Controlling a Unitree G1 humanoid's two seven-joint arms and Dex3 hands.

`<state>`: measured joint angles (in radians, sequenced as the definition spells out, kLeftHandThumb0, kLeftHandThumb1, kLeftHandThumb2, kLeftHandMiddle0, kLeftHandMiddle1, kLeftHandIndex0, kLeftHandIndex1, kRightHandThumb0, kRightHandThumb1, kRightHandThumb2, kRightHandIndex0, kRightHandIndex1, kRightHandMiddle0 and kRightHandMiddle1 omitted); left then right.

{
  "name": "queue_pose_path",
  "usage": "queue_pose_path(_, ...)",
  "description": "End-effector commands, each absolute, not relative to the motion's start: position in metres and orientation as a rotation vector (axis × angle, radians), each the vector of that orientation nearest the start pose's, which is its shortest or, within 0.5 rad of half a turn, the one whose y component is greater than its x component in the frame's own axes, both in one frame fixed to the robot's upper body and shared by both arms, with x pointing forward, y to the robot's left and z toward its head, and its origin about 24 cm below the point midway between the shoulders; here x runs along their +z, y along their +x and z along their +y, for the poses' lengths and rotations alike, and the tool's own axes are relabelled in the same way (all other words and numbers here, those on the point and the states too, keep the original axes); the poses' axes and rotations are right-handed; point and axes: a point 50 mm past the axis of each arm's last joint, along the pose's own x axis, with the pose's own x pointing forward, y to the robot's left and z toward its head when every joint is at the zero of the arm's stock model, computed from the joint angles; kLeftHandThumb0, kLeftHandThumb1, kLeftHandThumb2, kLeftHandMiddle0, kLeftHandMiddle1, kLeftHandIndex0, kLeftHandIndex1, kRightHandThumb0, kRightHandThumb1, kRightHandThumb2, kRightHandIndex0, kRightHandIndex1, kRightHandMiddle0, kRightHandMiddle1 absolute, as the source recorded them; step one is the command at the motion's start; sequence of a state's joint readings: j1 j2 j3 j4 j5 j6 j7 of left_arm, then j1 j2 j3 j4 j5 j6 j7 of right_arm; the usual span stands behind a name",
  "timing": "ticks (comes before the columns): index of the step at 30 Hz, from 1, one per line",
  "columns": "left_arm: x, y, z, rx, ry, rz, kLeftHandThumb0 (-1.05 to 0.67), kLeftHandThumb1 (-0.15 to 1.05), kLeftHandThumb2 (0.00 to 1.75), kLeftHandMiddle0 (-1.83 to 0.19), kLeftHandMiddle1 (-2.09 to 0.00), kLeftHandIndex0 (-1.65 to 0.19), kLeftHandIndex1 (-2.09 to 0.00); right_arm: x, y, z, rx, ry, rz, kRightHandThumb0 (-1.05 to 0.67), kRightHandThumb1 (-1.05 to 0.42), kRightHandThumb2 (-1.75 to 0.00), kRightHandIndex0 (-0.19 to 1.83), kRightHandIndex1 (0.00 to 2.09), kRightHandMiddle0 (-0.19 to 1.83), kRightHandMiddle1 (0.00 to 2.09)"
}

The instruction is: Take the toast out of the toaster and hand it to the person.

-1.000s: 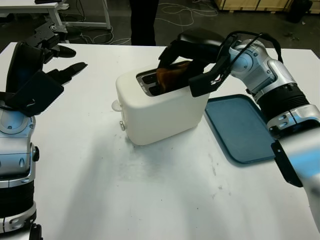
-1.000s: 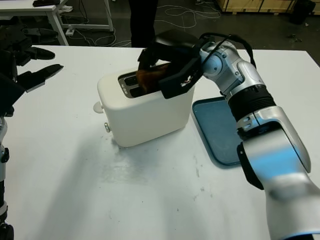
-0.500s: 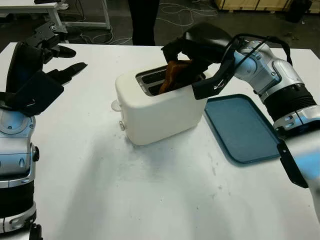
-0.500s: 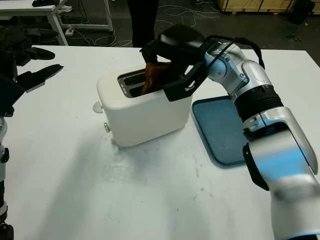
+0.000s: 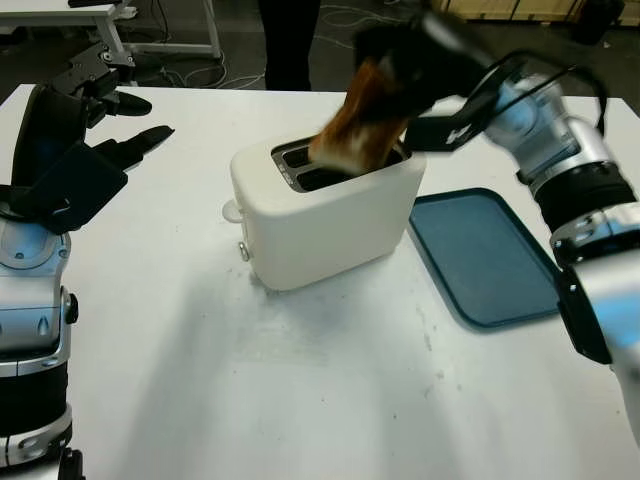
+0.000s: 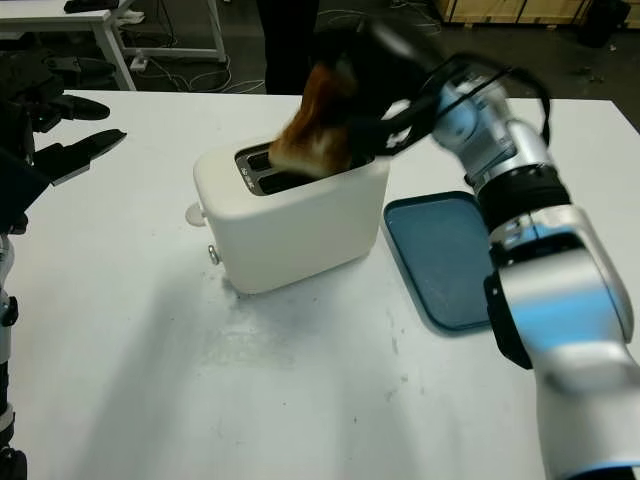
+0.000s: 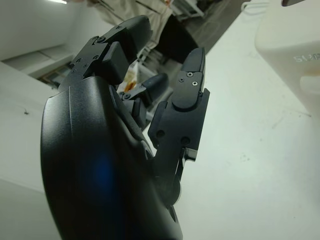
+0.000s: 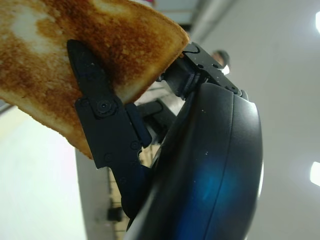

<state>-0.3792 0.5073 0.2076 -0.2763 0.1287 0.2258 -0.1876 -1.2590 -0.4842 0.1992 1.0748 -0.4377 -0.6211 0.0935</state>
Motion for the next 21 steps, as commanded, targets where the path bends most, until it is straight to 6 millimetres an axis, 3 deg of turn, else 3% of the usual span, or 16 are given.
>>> queue_pose_path(1,0.226,0.284,0.234,0.058,0.649,-0.424,-0.17,0.92,0.02,-0.32,-0.98,-0.40,-0.61,0.296,0.402,-0.168,0.193,-0.943,-0.696,-0.26,-0.89,-0.01,1.01,1.75,0.79,1.75)
queue_pose_path(8,0.227,0.285,0.235,0.057,0.667,-0.427,-0.19,0.92,0.02,-0.33,-1.00,-0.42,-0.63,0.288,0.401,-0.211,0.039,-0.798,-0.625,-0.20,-0.90,-0.01,1.00,1.75,0.76,1.75)
queue_pose_path(14,0.226,0.285,0.234,0.056,0.649,-0.422,-0.17,0.92,0.02,-0.32,-1.00,-0.41,-0.63,0.258,0.401,-0.227,-0.086,-0.673,-0.565,-0.02,-0.90,-0.01,0.95,1.75,0.73,1.75)
queue_pose_path(18,0.225,0.285,0.234,0.055,0.631,-0.417,-0.17,0.92,0.02,-0.30,-1.00,-0.39,-0.62,0.236,0.404,-0.233,-0.158,-0.578,-0.479,-0.01,-0.89,-0.01,0.95,1.75,0.74,1.75)
queue_pose_path(21,0.225,0.285,0.233,0.058,0.628,-0.415,-0.16,0.92,0.02,-0.30,-1.00,-0.39,-0.62,0.220,0.405,-0.233,-0.190,-0.508,-0.428,0.15,-0.92,-0.04,0.89,1.75,0.70,1.75)
